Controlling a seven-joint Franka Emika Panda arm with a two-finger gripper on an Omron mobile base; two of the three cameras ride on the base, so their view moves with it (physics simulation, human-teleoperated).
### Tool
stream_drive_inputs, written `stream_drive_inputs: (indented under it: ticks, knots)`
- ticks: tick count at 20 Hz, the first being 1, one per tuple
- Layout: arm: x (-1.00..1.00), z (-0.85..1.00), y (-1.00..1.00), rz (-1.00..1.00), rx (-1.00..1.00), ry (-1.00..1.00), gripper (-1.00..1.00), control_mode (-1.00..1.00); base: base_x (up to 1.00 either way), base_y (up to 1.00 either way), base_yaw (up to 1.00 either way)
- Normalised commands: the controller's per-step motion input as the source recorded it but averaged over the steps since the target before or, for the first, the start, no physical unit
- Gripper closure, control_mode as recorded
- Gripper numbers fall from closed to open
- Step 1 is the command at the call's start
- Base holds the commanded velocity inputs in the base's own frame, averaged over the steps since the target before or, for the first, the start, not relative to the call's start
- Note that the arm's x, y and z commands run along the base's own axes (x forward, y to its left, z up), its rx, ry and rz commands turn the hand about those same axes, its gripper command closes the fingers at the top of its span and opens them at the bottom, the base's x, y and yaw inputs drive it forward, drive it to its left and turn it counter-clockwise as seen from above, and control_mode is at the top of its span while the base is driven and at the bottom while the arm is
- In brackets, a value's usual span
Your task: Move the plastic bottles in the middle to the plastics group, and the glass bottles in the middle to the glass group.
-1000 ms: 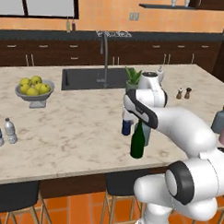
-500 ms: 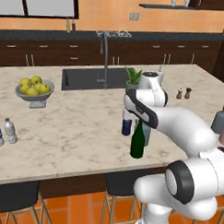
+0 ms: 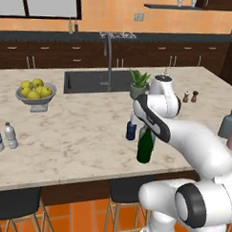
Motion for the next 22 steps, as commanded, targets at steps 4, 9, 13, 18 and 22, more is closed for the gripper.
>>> stream_drive_inputs:
  ticks: [4,9,13,18,22]
  knots:
    - [-0.3,0.44,-0.22,0.0,0.0,-0.08,1.0,-1.0,0.0,0.0,0.0]
    - [-0.22,0.39,-0.73,0.0,0.01,-0.08,1.0,-1.0,0.0,0.0,0.0]
    - [-0.2,0.24,-0.93,-0.02,0.05,-0.08,1.0,-1.0,0.0,0.0,0.0]
    - [0.01,0.05,-0.98,-0.27,0.0,0.0,1.0,-1.0,0.0,0.0,0.0]
    - [0.04,0.03,-0.94,-0.26,0.0,0.0,1.0,-1.0,0.0,0.0,0.0]
